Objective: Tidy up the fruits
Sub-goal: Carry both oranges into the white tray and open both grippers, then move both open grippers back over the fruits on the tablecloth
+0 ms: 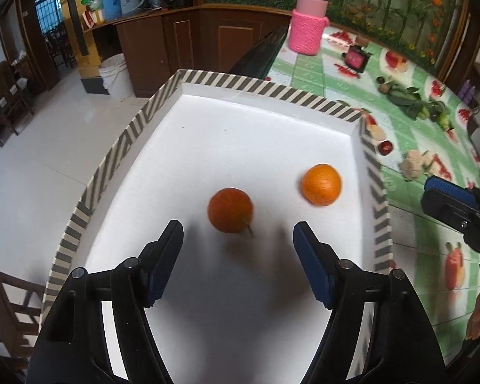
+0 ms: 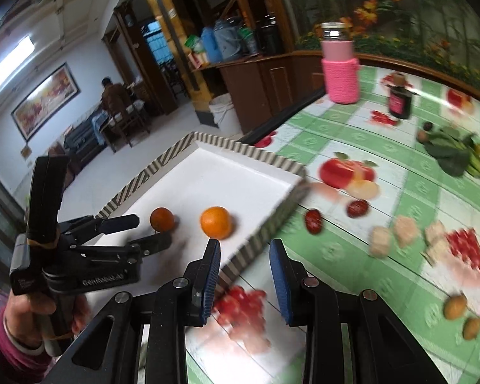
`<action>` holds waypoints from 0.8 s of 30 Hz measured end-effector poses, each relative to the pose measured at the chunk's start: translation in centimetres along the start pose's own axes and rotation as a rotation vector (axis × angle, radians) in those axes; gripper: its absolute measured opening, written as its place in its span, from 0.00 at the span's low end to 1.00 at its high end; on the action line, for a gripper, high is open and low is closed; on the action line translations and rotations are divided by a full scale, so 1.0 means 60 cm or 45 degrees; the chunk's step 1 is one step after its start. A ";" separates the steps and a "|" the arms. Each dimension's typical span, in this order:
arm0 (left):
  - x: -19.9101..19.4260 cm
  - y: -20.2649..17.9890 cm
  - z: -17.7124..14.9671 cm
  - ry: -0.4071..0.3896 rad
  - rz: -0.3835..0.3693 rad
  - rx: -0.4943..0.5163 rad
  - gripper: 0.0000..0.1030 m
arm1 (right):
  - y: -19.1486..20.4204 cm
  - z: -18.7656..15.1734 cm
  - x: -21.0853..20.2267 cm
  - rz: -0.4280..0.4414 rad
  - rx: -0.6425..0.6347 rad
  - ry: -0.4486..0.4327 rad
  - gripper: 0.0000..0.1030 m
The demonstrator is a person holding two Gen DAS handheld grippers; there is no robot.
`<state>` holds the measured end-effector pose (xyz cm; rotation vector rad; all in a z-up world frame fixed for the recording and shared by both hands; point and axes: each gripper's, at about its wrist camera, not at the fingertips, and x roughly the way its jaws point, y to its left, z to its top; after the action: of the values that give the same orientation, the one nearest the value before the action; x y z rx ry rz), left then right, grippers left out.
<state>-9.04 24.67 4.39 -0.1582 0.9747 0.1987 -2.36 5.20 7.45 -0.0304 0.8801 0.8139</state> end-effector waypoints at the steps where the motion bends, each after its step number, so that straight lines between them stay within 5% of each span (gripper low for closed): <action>1: -0.002 -0.002 0.000 -0.004 0.008 0.006 0.70 | -0.007 -0.005 -0.010 -0.006 0.014 -0.007 0.30; 11: -0.069 -0.065 -0.009 -0.173 -0.080 0.096 0.70 | -0.082 -0.070 -0.101 -0.154 0.119 -0.070 0.30; 24: -0.059 -0.230 -0.030 -0.109 -0.295 0.239 0.70 | -0.187 -0.169 -0.188 -0.340 0.283 -0.067 0.30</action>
<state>-9.15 10.55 6.96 -0.0887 0.8773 -0.0977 -6.05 -13.20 5.32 0.0671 0.8902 0.4630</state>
